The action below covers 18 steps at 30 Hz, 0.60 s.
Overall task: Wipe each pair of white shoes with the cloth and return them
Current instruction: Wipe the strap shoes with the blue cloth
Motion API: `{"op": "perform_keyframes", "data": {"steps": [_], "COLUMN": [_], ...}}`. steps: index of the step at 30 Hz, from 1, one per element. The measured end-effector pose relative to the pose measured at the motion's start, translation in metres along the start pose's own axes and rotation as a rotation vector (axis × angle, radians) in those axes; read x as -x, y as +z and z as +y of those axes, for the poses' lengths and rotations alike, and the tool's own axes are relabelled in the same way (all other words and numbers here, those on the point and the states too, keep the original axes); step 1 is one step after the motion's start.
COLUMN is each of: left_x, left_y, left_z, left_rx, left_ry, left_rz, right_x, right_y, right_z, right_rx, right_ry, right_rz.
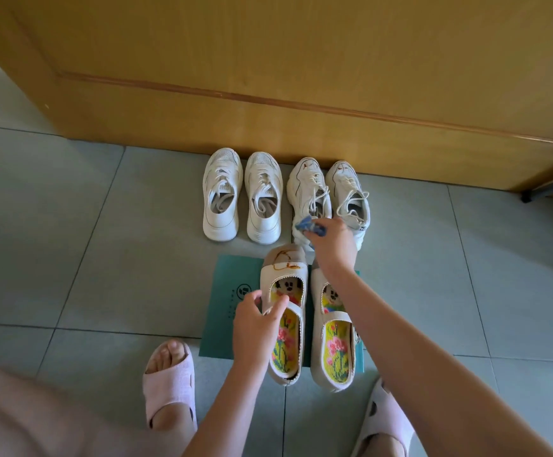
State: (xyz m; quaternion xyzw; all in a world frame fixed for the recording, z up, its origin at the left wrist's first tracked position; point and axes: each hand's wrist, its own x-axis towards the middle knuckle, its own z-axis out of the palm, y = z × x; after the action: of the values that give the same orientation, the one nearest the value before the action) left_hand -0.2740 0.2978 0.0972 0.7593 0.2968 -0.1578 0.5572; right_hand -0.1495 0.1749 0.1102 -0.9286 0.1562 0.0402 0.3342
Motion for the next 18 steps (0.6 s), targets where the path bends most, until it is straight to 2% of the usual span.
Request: {"op": "perform_keyframes", "data": {"steps": [5, 9, 18], "left_x": [-0.007, -0.009, -0.007], "left_y": [0.0, 0.001, 0.0], "left_z": [-0.003, -0.006, -0.016], "left_rx": [-0.06, -0.062, -0.078], "left_ry": [-0.028, 0.012, 0.049], "left_rz": [0.032, 0.051, 0.092], "right_x": [-0.006, -0.001, 0.02], "right_y": [0.034, 0.041, 0.03], "right_z": [0.002, 0.008, 0.022], "right_rx": [0.306, 0.223, 0.145], "right_ry": [-0.167, -0.197, -0.4], "right_rz": [-0.115, -0.162, -0.165]}}
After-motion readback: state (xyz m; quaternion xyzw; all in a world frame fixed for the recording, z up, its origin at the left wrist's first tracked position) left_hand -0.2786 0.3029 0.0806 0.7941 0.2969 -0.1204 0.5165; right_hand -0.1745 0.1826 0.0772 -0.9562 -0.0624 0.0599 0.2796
